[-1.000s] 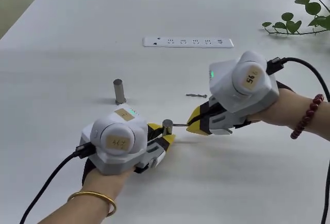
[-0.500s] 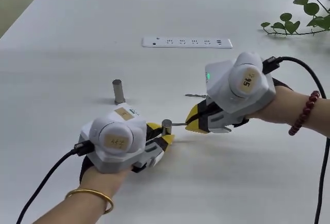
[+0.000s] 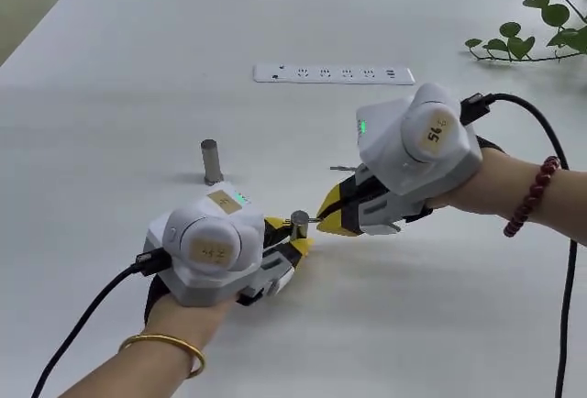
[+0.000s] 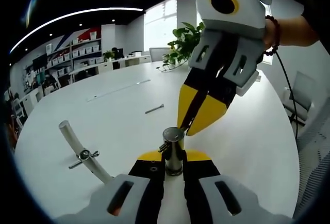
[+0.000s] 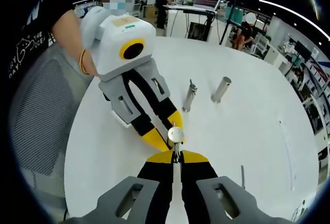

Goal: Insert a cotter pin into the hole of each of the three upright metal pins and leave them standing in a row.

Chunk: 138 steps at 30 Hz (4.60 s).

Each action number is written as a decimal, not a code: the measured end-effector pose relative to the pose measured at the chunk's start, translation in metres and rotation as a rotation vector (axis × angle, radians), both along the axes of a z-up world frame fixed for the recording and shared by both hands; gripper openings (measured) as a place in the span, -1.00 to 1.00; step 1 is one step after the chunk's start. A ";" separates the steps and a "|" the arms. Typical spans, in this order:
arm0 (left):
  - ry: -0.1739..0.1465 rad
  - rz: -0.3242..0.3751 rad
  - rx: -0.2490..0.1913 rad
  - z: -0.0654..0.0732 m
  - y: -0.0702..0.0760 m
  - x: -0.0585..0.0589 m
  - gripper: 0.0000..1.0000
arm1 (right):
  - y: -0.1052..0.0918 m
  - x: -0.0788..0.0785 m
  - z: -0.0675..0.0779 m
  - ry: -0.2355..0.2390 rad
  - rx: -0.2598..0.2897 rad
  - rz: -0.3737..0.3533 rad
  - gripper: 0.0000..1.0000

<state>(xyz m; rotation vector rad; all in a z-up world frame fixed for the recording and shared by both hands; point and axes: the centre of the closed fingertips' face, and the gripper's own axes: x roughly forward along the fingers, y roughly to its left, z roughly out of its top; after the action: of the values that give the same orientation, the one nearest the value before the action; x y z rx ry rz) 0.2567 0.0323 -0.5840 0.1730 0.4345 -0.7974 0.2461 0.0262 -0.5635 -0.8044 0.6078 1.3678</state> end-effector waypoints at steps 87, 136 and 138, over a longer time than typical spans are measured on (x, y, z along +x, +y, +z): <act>0.088 0.064 -0.019 0.007 0.035 -0.022 -0.16 | 0.023 -0.007 0.006 0.150 0.150 -0.154 -0.72; 0.054 0.107 -0.035 0.033 0.084 -0.032 0.62 | 0.026 0.000 0.002 0.145 0.123 -0.161 -0.85; 0.050 0.104 -0.036 0.033 0.084 -0.032 0.66 | 0.026 0.001 0.003 0.145 0.123 -0.162 -0.85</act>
<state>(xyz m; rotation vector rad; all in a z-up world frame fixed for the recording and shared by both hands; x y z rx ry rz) 0.2252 0.1159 -0.5506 0.0969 0.4720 -0.7081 0.2474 0.0526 -0.5608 -0.5484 0.6792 1.3083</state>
